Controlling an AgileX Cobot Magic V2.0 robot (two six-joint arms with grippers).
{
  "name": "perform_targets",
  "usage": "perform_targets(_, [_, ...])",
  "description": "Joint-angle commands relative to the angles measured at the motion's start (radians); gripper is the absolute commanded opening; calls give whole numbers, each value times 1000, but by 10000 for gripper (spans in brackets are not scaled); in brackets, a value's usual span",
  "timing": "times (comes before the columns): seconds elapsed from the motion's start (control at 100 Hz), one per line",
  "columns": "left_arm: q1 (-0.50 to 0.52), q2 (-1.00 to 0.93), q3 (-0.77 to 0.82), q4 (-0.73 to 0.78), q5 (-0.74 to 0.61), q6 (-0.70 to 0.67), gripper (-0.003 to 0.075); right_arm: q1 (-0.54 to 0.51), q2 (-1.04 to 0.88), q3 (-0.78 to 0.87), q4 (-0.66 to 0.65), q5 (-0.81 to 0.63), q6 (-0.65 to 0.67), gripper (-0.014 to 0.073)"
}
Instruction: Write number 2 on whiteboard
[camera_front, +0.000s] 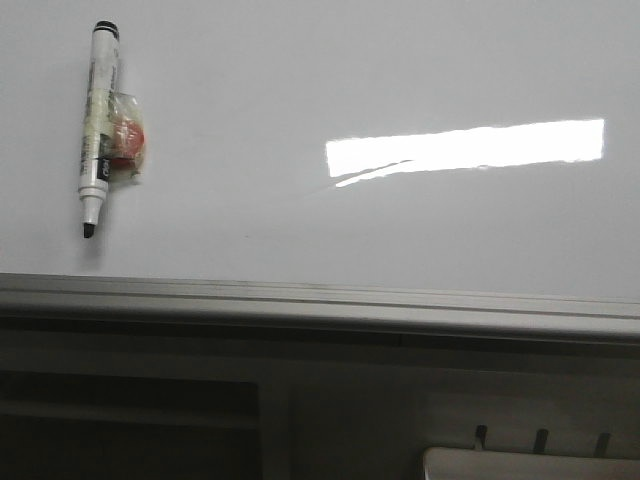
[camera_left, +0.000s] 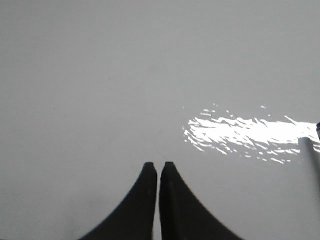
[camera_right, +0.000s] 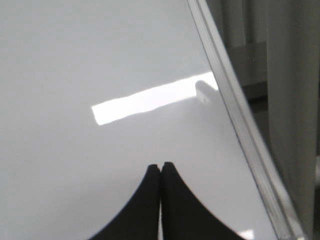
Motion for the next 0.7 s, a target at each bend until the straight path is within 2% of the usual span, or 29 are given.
perform_targets(0.0, [2,32,-86,-19,40,-4,-21,32,18,-107,22,47,24,-60])
perform_targets(0.1, [2,111,-195,-5,159,-4,-21,73,79,-246,19,290,-36,-60])
perform_targets(0.21, [2,174,-276,-8,182,-4,-20,96,134,-354,21,437,-43,-60])
perform_targets(0.43, [2,209,-342,-30,182,-4,-6,106,149,-411,21,444,-43,-60])
perform_targets(0.5, [2,209,-342,-34,180,-4,82,113,149,-411,21,446,-43,-60])
perform_targets(0.63, [2,209,-342,-41,166,-4,372,134,149,-405,17,468,-43,-60])
perform_targets(0.69, [2,209,-342,-35,150,-4,432,135,149,-394,7,458,-43,-60])
